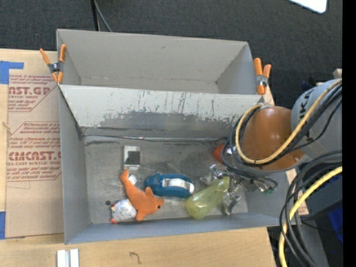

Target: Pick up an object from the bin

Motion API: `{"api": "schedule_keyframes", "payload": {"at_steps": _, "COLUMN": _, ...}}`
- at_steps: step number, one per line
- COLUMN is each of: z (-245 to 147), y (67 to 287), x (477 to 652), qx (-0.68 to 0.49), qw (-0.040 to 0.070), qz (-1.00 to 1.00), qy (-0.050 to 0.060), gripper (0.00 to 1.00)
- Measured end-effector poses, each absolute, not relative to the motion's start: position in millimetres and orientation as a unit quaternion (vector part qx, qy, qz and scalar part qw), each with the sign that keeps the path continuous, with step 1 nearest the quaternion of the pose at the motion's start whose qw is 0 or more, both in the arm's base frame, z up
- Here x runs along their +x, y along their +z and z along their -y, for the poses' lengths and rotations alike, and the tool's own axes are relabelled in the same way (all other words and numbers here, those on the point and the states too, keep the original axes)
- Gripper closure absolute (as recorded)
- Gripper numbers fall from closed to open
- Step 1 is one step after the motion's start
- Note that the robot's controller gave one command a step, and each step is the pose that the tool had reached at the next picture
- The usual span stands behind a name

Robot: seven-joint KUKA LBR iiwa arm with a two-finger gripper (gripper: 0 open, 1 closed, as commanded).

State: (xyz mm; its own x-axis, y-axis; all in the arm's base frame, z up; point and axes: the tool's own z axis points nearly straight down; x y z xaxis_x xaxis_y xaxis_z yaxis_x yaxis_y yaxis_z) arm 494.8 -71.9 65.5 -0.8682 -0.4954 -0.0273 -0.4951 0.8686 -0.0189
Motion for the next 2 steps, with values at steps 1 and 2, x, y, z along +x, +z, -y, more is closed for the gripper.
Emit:
{"api": "schedule_keyframes", "payload": {"at_steps": 1, "z": 72.0, "y": 68.1, "x": 495.1, "qx": -0.256, "qw": 0.014, "qz": -0.967, "qy": -0.005, "gripper": 1.0}}
{"api": "schedule_keyframes", "payload": {"at_steps": 2, "z": 71.9, "y": 72.7, "x": 494.7, "qx": -0.256, "qw": 0.01, "qz": -0.967, "qy": -0.004, "gripper": 1.0}}
